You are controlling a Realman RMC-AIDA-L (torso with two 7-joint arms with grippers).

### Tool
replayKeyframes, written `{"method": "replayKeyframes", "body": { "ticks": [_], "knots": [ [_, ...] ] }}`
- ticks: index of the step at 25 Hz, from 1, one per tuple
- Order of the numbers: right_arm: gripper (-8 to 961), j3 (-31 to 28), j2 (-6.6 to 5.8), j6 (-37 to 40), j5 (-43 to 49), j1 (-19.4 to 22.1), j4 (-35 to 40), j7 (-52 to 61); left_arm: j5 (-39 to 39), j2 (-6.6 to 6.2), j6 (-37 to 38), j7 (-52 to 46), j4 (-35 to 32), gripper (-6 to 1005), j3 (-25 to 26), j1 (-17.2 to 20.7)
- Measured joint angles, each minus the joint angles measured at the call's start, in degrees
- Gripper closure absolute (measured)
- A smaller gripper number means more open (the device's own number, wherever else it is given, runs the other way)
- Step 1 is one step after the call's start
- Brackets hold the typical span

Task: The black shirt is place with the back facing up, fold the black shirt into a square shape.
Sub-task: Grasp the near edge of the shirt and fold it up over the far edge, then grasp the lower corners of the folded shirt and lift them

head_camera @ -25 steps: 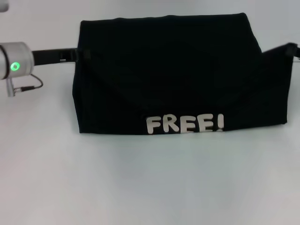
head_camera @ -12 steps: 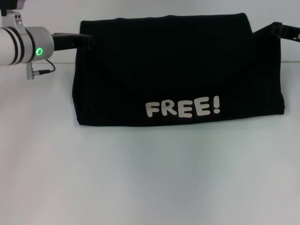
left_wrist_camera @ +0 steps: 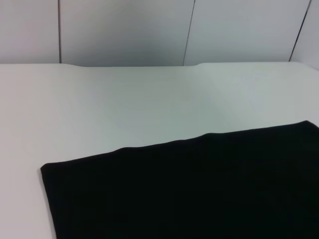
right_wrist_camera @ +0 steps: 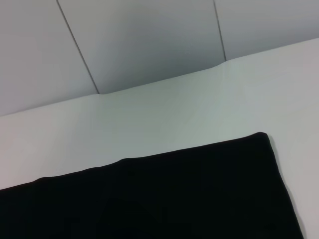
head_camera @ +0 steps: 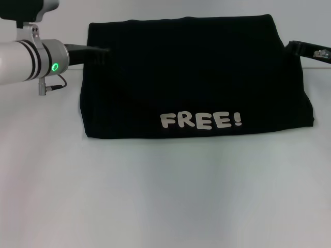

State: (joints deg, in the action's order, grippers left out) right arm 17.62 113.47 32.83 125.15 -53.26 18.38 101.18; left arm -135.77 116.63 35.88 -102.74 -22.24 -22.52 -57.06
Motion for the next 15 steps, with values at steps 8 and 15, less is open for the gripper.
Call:
{"method": "replayKeyframes", "body": {
  "ticks": [8,15],
  "knots": [
    [671,-0.03,0.35,-0.1,-1.5,0.59,0.64,0.07,0.0,0.58,-3.35,-0.49,0.23,657,-2.61,-0.11],
    [420,0.04,-0.24,10.07,-6.08,3.88,3.62,-0.22,-0.56,1.01,4.34,-7.19,-4.65,348,-3.82,2.98]
  ]
}}
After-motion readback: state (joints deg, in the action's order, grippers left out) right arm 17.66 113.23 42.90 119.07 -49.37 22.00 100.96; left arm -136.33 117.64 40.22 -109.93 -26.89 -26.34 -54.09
